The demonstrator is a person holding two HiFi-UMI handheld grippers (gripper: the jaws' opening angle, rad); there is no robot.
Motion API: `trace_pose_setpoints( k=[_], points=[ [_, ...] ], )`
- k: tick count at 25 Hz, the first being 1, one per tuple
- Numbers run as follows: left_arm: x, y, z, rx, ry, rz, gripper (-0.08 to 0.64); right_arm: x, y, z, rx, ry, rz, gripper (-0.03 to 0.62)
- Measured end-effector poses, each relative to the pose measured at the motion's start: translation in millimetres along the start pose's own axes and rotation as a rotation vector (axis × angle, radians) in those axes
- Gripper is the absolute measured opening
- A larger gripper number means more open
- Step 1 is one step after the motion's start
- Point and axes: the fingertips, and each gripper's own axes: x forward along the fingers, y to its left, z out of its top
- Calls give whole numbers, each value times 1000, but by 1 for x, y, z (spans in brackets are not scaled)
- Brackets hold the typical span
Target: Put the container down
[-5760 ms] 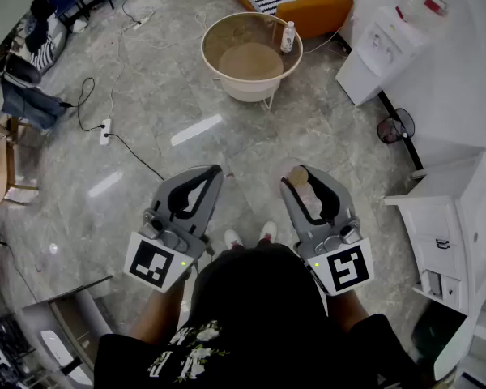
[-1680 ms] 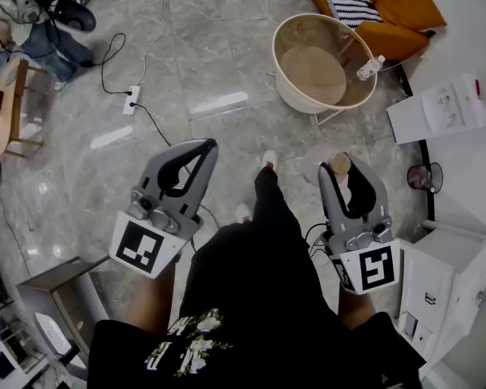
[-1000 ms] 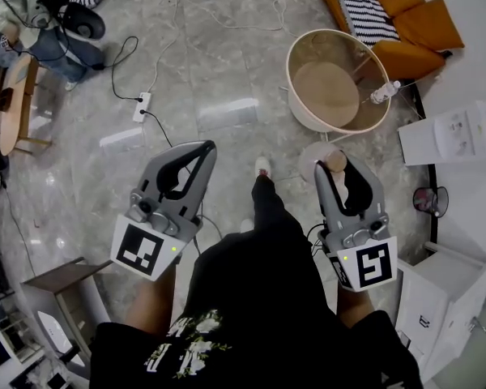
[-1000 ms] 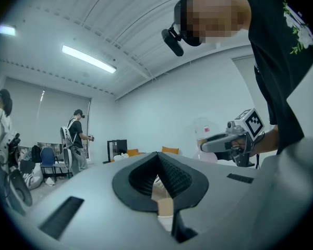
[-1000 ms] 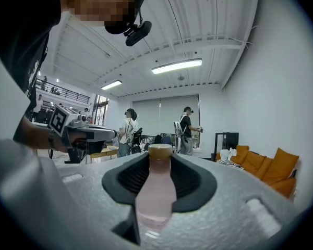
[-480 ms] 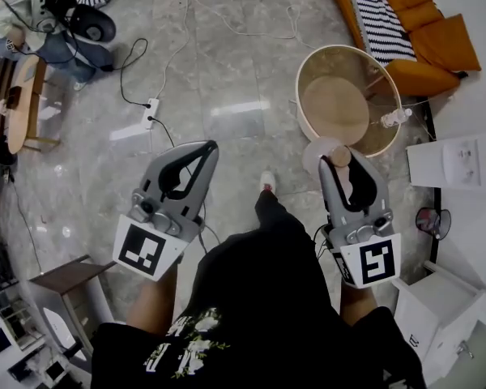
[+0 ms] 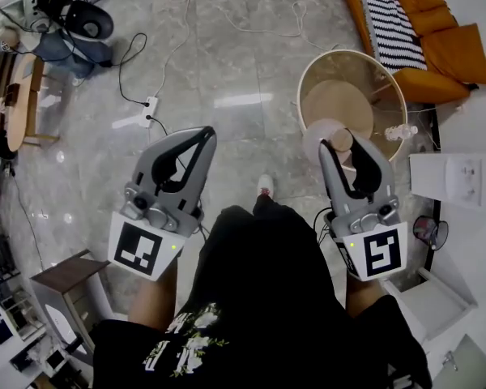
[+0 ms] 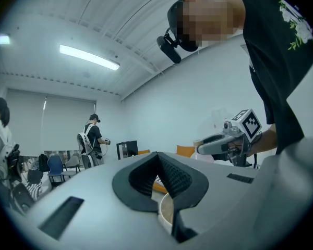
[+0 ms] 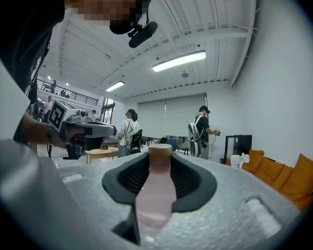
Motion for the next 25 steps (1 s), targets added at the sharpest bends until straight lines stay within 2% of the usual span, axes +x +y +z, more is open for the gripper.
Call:
trace_pose_setpoints(
  k=[5, 10, 15, 25],
  points=[
    [19, 19, -13, -25, 14, 24, 5, 23, -19, -7, 8, 26, 10, 121],
    [37, 56, -26, -55, 21, 22, 5, 56, -30, -11, 5, 32, -4, 121],
    [77, 92, -30, -41, 6, -35, 5, 92, -59, -17, 7, 43, -67, 121],
    [134, 212, -43, -61, -10, -156, 5, 200, -88, -8, -1, 81, -204, 121]
  ],
)
